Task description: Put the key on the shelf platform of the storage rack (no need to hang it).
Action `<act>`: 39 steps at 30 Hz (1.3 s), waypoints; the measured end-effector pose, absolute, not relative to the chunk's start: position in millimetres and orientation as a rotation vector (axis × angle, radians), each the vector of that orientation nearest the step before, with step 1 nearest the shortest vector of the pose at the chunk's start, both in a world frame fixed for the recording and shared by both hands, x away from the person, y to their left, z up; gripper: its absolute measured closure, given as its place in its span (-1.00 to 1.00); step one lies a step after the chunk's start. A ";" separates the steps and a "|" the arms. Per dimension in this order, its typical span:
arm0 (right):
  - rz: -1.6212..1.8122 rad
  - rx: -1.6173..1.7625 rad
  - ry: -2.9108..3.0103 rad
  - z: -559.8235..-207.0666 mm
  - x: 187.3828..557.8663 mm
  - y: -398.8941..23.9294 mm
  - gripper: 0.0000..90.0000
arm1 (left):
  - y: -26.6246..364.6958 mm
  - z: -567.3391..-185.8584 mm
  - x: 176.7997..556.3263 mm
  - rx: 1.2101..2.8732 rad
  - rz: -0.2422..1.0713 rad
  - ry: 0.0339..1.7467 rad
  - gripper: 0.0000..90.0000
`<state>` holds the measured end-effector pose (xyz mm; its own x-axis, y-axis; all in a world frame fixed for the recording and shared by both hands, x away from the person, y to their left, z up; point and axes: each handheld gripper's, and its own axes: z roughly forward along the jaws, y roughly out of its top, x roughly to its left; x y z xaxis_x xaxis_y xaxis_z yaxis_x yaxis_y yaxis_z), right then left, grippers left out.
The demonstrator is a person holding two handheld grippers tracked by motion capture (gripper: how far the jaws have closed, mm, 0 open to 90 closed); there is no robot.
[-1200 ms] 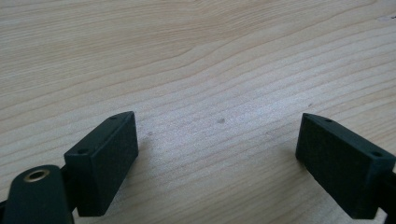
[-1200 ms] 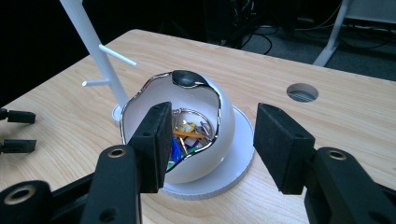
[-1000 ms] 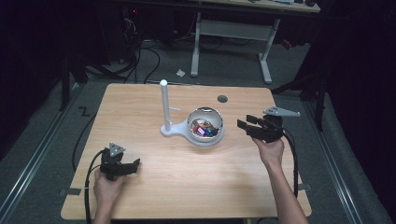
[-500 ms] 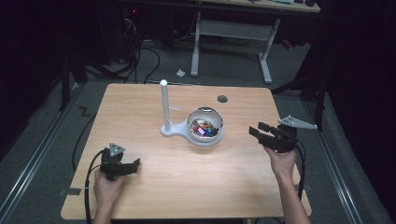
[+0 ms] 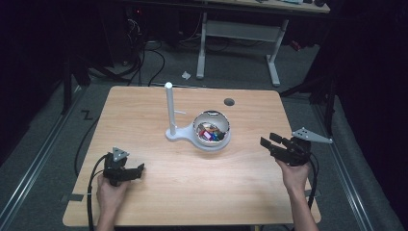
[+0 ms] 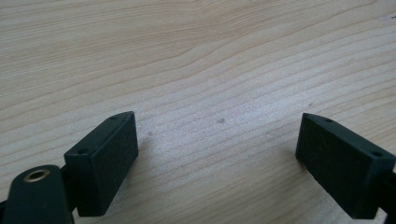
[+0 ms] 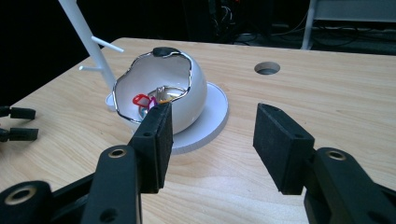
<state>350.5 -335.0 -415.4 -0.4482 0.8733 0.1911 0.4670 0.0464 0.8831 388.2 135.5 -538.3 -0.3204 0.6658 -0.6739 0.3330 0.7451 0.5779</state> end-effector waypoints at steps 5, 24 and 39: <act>1.375 1.352 1.935 -426.1 345.3 -334.3 0.06 | 135.5 -538.3 388.2 0.764 0.412 1.928 -0.71; 1.374 1.397 1.975 -453.2 343.8 -324.9 0.08 | 135.5 -538.3 388.2 0.763 0.412 1.929 -0.71; 1.360 1.409 2.007 -471.3 348.6 -313.0 0.08 | 135.4 -538.3 388.2 0.763 0.412 1.929 -0.71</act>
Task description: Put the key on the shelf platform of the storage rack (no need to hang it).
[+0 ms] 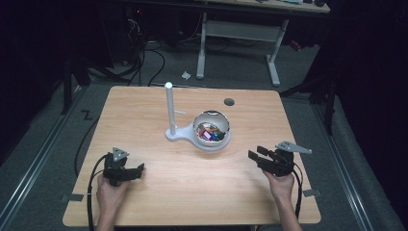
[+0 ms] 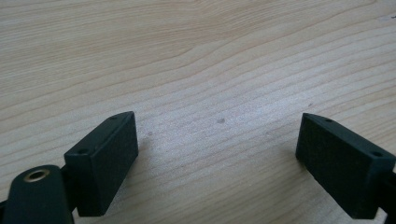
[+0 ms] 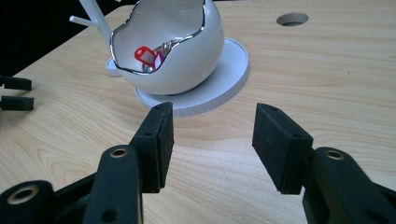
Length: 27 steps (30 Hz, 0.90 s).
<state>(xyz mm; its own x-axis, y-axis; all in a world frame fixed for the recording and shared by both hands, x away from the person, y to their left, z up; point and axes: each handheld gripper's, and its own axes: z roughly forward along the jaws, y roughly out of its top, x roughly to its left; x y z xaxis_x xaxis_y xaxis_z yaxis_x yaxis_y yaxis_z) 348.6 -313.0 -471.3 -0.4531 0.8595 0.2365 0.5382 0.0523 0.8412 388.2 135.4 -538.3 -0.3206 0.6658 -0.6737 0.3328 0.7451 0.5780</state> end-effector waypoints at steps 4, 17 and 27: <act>1.351 1.413 2.020 -476.9 350.0 -309.6 0.08 | 135.2 -538.0 388.1 0.758 0.408 1.935 -0.71; 1.286 1.407 2.053 -489.2 350.8 -298.4 0.07 | 135.1 -538.0 388.1 0.758 0.408 1.935 -0.71; 1.223 1.424 2.065 -504.0 355.5 -294.1 0.07 | 135.5 -538.3 388.1 0.765 0.412 1.928 -0.71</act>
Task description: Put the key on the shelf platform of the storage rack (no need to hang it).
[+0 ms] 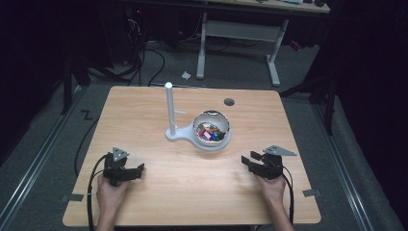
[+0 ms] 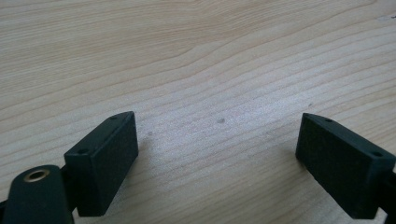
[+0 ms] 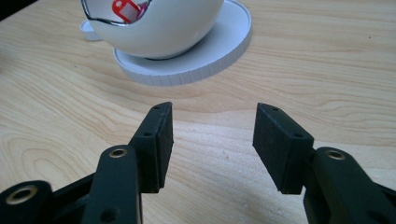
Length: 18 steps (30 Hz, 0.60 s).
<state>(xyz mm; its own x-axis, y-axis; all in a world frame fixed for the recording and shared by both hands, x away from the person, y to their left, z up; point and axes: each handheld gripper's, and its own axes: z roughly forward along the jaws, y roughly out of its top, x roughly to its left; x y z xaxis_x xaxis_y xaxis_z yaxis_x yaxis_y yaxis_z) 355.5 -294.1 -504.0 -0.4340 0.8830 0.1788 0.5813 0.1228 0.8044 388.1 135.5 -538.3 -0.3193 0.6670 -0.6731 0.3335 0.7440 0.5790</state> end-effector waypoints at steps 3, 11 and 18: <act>1.195 1.417 2.068 -507.4 357.4 -292.5 0.06 | 135.3 -538.2 388.2 0.760 0.410 1.931 -0.71; 1.125 1.419 2.072 -514.0 359.6 -291.0 0.05 | 135.1 -538.1 388.2 0.757 0.410 1.935 -0.71; 1.083 1.435 2.062 -519.3 361.2 -292.7 0.05 | 134.8 -537.7 388.2 0.751 0.407 1.941 -0.71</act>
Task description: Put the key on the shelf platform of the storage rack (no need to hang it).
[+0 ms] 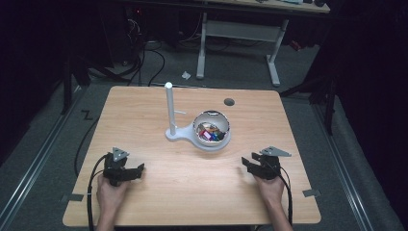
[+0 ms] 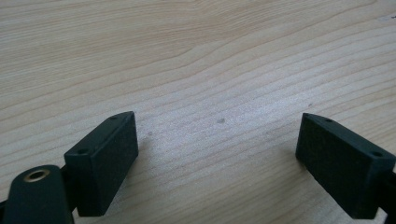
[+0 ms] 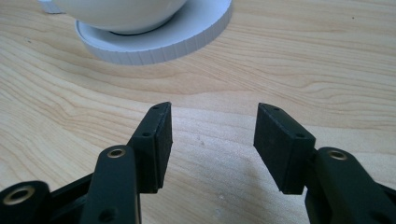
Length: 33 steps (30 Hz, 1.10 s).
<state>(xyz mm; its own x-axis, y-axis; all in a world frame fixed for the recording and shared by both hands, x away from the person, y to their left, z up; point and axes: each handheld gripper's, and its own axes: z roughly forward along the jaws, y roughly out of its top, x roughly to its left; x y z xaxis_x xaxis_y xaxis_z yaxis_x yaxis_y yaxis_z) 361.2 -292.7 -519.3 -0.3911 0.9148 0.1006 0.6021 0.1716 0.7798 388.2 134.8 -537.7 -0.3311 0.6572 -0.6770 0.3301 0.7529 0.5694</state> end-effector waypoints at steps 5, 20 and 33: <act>1.051 1.421 2.062 -522.0 363.7 -290.7 0.05 | 135.0 -538.0 388.3 0.754 0.409 1.935 -0.71; 0.986 1.432 2.069 -529.1 368.5 -289.3 0.03 | 134.6 -537.7 388.2 0.747 0.405 1.941 -0.71; 0.888 1.402 2.099 -530.6 368.9 -283.8 -0.10 | 134.4 -537.5 388.2 0.741 0.407 1.944 -0.70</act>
<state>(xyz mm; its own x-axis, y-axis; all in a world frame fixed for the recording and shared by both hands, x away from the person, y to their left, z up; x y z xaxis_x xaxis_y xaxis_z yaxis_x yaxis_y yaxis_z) 368.9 -283.8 -530.6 -0.3739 0.9272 -0.0229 0.6292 0.2717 0.7282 388.2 134.4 -537.5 -0.3356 0.6516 -0.6803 0.3244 0.7579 0.5660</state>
